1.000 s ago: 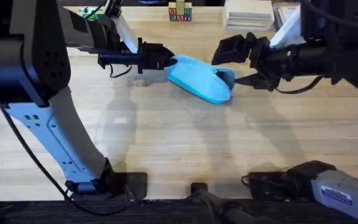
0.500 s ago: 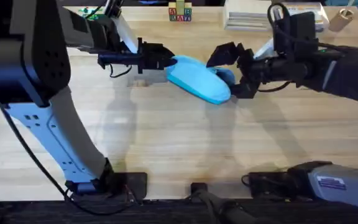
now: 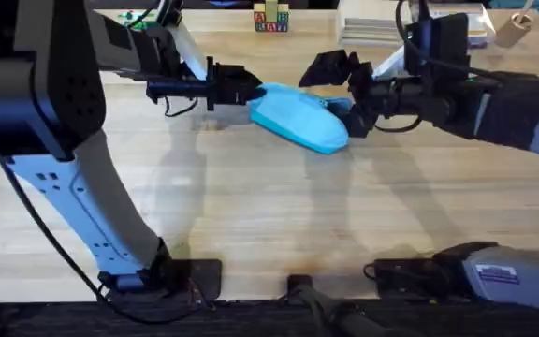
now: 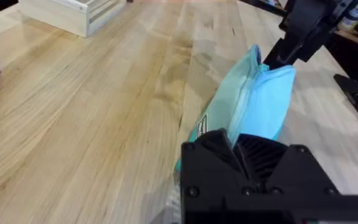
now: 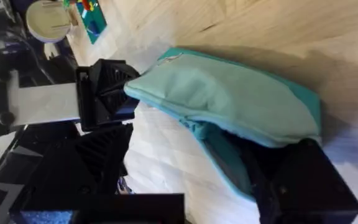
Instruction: Unzip the bag, pick up the pens from the table one at a time and place them inside, then zip the bag closed.
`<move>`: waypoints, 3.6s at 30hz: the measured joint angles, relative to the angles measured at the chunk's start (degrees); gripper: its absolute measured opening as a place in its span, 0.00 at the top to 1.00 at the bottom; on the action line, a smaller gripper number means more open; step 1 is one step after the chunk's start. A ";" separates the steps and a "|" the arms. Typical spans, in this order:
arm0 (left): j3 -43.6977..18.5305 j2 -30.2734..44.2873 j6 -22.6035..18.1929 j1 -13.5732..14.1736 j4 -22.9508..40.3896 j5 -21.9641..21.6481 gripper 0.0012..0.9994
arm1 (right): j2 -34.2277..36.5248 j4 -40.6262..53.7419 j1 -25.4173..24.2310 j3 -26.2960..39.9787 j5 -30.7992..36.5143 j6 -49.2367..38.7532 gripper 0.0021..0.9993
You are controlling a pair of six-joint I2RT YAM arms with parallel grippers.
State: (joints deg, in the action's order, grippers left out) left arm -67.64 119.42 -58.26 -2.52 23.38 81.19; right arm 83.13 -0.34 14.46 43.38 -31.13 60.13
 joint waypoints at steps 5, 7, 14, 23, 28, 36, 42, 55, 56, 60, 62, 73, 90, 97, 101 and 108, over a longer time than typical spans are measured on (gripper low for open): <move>0.00 0.00 0.00 -0.04 0.00 0.00 0.96 | 0.00 -7.99 0.51 -0.04 -0.24 0.51 0.00; 0.00 0.00 0.00 -0.04 0.00 0.00 0.96 | 0.00 -9.22 0.53 -0.11 -0.22 0.55 0.00; 0.00 0.00 0.00 -0.20 0.00 0.02 0.96 | -1.70 -10.03 0.53 -0.58 -0.19 -0.35 0.00; 0.00 0.00 0.00 -0.24 0.00 0.13 0.96 | -12.62 -11.15 0.61 -1.31 0.19 -3.25 0.00; 0.00 0.00 0.00 -0.24 0.00 0.13 0.96 | -14.86 -11.23 0.61 -1.31 0.19 -4.06 0.00; 0.00 0.00 0.00 -0.24 0.00 0.13 0.96 | -15.81 -11.05 0.61 -1.31 0.21 -6.26 0.00; 0.00 0.00 0.00 -0.24 0.00 0.13 0.96 | -16.89 -10.74 0.61 -1.31 0.22 -7.71 0.00; 0.00 0.02 0.00 -0.24 0.00 0.11 0.96 | -23.66 18.18 0.66 7.11 9.37 -13.54 0.00; 0.00 0.00 0.00 -0.24 0.00 0.11 0.96 | -24.03 20.76 0.73 8.26 10.55 -13.84 0.00; 0.00 0.00 0.00 -0.24 0.00 0.11 0.96 | -24.68 28.75 2.37 11.82 15.42 -15.05 0.00; 0.00 0.00 0.00 -0.24 0.00 0.11 0.96 | -24.68 31.37 3.98 13.05 17.95 -15.41 0.00; 0.00 0.00 0.00 -0.24 0.00 0.11 0.96 | -24.39 43.78 23.87 17.22 41.60 -7.81 0.00; 0.00 0.00 0.00 -0.24 0.00 0.11 0.96 | -23.14 46.00 25.71 17.25 46.60 -5.07 0.00; 0.00 0.00 0.00 -0.24 0.00 0.11 0.96 | -23.12 46.07 26.97 17.25 46.61 -4.47 0.00; 0.00 0.00 0.00 -0.24 0.00 0.11 0.96 | -22.19 46.97 27.89 17.37 46.75 -2.62 0.00; 0.00 0.00 0.00 -0.24 0.00 0.11 0.96 | -15.79 52.33 28.02 21.86 46.77 0.13 0.00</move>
State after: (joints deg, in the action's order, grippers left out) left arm -67.64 119.42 -58.26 -2.76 23.38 81.30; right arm 67.34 51.99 42.48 65.23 15.64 60.27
